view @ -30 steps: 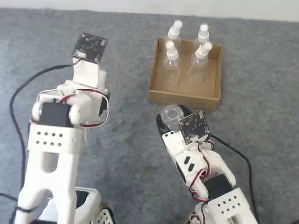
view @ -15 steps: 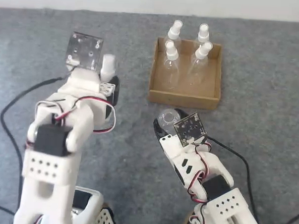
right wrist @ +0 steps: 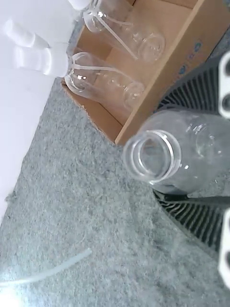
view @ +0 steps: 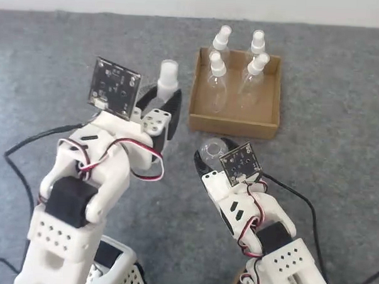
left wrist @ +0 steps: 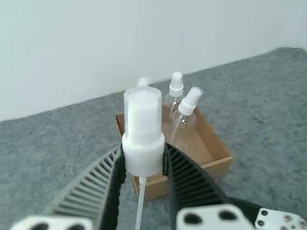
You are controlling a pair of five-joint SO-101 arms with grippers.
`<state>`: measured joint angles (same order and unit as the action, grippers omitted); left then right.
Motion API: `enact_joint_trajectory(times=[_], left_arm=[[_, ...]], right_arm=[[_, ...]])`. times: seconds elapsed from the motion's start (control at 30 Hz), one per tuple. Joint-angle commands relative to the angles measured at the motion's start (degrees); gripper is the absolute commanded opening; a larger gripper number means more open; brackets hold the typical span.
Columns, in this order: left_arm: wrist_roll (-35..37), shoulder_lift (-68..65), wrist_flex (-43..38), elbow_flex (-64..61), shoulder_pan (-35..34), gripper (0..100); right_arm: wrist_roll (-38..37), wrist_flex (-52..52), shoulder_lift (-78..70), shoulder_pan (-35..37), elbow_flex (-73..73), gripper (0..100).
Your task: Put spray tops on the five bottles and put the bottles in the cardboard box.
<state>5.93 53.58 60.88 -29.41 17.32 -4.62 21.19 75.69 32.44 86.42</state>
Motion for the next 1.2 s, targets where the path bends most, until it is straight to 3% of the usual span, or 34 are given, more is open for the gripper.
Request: enact_joint_trajectory(times=[0.0, 0.43, 0.73, 1.17], left_arm=[[0.9, 1.5, -3.0, 0.5, 2.7, 1], [5.3, 1.6, -2.7, 4.4, 5.4, 1], [5.3, 1.6, -1.3, 5.6, 12.0, 1], [5.3, 1.7, -1.4, 8.0, 14.9, 1]], right_arm=[[-0.7, -1.4, 1.5, 0.5, -1.3, 6.9], [-0.7, -1.4, 1.5, 2.6, -1.1, 6.9], [-0.8, -1.4, 1.5, 2.8, -1.1, 6.9], [-0.8, -1.5, 1.1, 2.9, -1.1, 6.9]])
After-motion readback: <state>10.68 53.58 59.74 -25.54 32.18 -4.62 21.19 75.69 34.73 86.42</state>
